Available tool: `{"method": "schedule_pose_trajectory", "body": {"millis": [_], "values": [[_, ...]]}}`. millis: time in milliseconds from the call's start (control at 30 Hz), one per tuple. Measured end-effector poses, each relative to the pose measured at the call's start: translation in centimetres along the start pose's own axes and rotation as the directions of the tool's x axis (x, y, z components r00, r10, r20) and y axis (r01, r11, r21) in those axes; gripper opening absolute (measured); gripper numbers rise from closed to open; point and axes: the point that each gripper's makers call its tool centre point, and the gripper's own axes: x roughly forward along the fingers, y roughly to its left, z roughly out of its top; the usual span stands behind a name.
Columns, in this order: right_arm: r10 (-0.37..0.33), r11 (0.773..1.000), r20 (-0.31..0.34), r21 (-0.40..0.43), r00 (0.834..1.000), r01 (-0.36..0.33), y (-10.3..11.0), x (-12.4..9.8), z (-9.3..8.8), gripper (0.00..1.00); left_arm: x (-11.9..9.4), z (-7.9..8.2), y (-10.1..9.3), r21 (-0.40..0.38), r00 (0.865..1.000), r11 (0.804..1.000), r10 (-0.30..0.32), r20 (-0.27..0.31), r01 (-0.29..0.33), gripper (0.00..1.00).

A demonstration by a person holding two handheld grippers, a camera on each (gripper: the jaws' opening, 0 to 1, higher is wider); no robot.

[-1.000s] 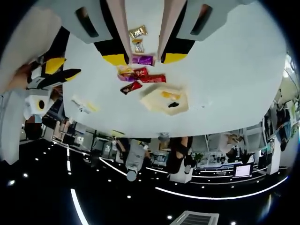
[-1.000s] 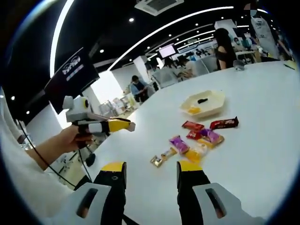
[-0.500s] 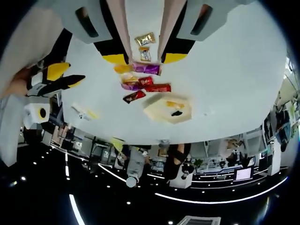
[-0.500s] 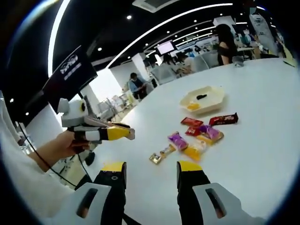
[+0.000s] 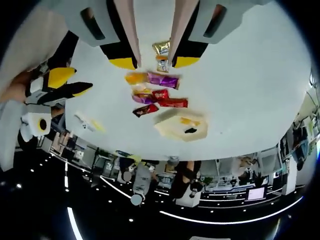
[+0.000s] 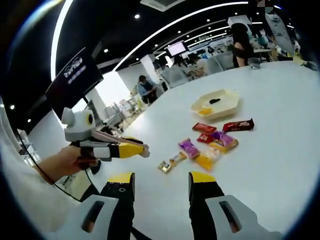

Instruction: Place the target food into the container with the food tongs after gripping and lifting it, then release it inside without dropping or visibly crushing the food.

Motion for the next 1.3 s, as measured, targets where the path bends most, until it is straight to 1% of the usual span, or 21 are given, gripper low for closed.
{"method": "schedule_pose_trajectory", "body": {"millis": [100,233,400,433,467,500,533,767,833,900,933,967,1100,1200,1300], "values": [[0.012,1.0,-0.002,-0.004,1.0,-0.012,0.1,0.1,0.0,0.43,0.4,-0.4,-0.1,0.011,1.0,1.0,0.007,-0.015,-0.007,0.26],[0.016,1.0,0.0,-0.005,1.0,-0.016,0.0,-0.3,0.0,0.44,0.8,-0.9,-0.1,0.005,1.0,1.0,0.017,-0.023,-0.016,0.26],[0.006,1.0,-0.001,0.004,1.0,-0.006,-0.5,-0.7,-0.1,0.44,1.5,-2.0,0.2,0.001,0.997,0.998,0.059,-0.053,-0.059,0.26],[0.005,1.0,-0.002,0.004,1.0,-0.005,-0.5,-0.9,-0.1,0.44,1.5,-2.2,0.2,-0.02,0.996,0.998,0.062,-0.06,-0.064,0.26],[0.004,1.0,-0.003,0.003,1.0,-0.004,-0.5,-0.9,-0.2,0.44,1.5,-2.3,0.2,-0.076,0.996,0.994,0.07,-0.058,-0.074,0.26],[0.002,1.0,-0.005,0.0,1.0,-0.002,-0.6,-1.1,-0.2,0.44,1.7,-2.3,0.4,-0.114,0.997,0.991,0.071,-0.042,-0.075,0.26],[-0.002,1.0,-0.006,0.001,1.0,0.002,-0.7,-1.3,-0.3,0.43,1.8,-2.4,0.6,-0.118,0.997,0.99,0.072,-0.04,-0.077,0.26],[-0.03,0.999,-0.004,0.011,1.0,0.03,-1.6,-2.2,-0.4,0.43,2.6,-3.4,1.3,-0.097,0.992,0.989,0.102,-0.073,-0.108,0.26],[-0.034,0.999,-0.003,0.013,0.999,0.034,-1.7,-2.3,-0.3,0.43,2.9,-3.9,1.9,-0.114,0.991,0.987,0.106,-0.08,-0.115,0.26],[-0.035,0.999,-0.002,0.015,0.999,0.035,-1.8,-2.3,-0.1,0.43,3.0,-4.3,1.9,-0.125,0.99,0.986,0.103,-0.095,-0.115,0.26],[-0.036,0.999,-0.001,0.015,0.999,0.036,-1.8,-2.3,-0.1,0.43,3.0,-4.3,1.9,-0.121,0.99,0.986,0.104,-0.099,-0.116,0.26],[-0.037,0.999,-0.001,0.015,0.999,0.037,-1.9,-2.4,0.0,0.43,3.0,-4.6,1.7,-0.103,0.988,0.988,0.105,-0.114,-0.117,0.26],[-0.042,0.999,-0.01,0.013,0.999,0.042,-2.3,-2.7,0.0,0.43,3.3,-4.8,1.6,-0.107,0.988,0.987,0.108,-0.114,-0.12,0.26],[-0.047,0.999,-0.013,0.018,0.999,0.048,-2.7,-3.1,0.0,0.43,3.7,-4.5,1.7,-0.131,0.988,0.983,0.115,-0.101,-0.128,0.26],[-0.05,0.999,-0.021,0.021,0.999,0.05,-2.9,-3.3,-0.3,0.43,4.3,-4.7,1.3,-0.113,0.986,0.985,0.119,-0.114,-0.132,0.26]]}}
